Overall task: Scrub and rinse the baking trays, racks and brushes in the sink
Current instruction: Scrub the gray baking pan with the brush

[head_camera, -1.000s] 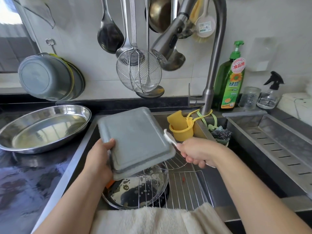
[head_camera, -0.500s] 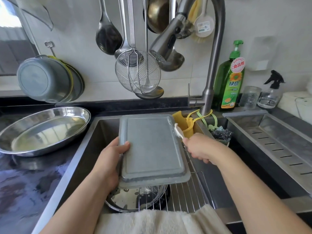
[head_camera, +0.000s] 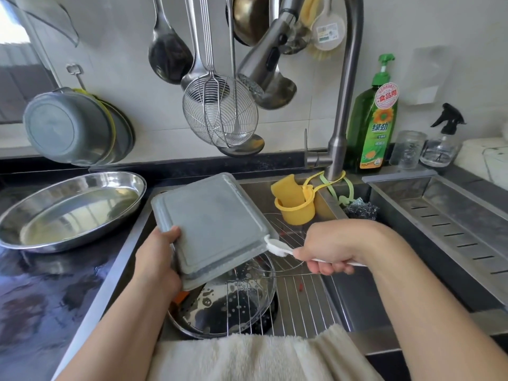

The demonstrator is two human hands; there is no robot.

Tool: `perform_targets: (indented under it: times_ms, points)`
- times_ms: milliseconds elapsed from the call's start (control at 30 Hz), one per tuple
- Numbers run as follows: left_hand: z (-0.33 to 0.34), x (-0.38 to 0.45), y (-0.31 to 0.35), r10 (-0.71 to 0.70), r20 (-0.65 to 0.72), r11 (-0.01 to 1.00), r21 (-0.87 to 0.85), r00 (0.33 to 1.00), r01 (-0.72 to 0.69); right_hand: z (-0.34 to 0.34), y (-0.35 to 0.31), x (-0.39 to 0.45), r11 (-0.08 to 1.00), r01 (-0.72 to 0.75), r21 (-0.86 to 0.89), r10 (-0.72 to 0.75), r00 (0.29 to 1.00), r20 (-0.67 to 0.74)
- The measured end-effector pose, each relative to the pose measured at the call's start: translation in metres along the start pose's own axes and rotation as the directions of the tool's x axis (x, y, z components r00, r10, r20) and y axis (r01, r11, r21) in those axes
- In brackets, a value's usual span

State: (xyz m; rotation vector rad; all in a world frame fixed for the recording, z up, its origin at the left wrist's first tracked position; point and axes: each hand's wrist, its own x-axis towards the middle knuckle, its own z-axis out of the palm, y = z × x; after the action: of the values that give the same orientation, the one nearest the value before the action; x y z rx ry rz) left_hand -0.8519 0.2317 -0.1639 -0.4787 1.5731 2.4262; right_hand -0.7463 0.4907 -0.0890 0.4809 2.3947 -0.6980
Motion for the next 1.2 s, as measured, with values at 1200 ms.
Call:
perform_targets:
  times_ms: [1200]
  points:
    - [0.024,-0.035,-0.014,0.139,0.61,0.924,0.203,0.78,-0.323,0.058,-0.063,0.017,0.762,0.634,-0.128,-0.481,0.423,-0.768]
